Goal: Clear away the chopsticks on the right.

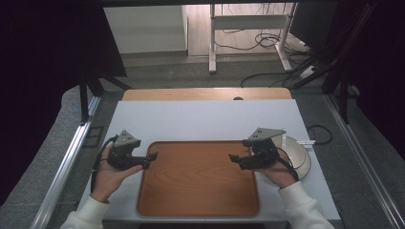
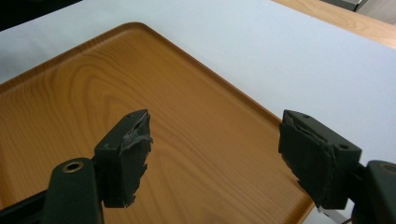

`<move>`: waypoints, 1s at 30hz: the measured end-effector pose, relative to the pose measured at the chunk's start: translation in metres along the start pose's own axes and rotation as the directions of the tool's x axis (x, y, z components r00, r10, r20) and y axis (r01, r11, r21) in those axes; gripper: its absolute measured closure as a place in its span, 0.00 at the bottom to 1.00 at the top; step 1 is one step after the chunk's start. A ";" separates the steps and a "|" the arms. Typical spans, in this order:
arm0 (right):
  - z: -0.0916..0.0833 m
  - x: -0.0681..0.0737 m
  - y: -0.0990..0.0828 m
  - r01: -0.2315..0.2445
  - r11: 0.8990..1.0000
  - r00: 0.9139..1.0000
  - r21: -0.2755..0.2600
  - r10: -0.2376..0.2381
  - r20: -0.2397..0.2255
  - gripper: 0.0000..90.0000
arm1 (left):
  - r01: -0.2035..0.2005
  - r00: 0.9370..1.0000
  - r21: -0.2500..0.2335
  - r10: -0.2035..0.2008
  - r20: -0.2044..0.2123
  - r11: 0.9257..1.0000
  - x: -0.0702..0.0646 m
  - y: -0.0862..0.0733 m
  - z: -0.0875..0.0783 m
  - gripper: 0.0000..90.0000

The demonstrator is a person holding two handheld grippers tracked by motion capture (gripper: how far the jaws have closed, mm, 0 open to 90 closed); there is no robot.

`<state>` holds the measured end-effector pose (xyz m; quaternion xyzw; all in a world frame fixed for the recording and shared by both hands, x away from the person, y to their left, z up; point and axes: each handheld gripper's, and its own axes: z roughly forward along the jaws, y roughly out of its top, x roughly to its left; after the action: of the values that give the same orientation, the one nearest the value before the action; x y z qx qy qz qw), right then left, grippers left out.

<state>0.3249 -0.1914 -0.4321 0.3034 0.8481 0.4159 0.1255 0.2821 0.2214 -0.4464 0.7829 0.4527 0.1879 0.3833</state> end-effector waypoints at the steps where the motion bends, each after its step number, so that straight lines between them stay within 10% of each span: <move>1: 0.000 0.000 0.000 0.000 1.000 1.000 0.000 0.000 0.000 0.28 | 0.000 1.000 0.000 0.000 0.000 1.000 0.000 0.000 0.000 0.22; 16: -0.020 0.003 0.020 0.018 1.000 0.999 -0.001 -0.018 0.030 0.33 | -0.027 0.999 -0.025 0.028 0.023 0.999 -0.008 0.000 -0.004 0.23; 30: -0.042 -0.044 0.049 -0.045 0.999 0.982 0.007 0.043 0.182 0.36 | -0.016 1.000 -0.008 0.016 0.008 1.000 0.000 -0.002 0.000 0.22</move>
<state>0.3602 -0.2223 -0.3697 0.3596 0.8284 0.3845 0.1914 0.2811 0.2222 -0.4478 0.7857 0.4441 0.1894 0.3867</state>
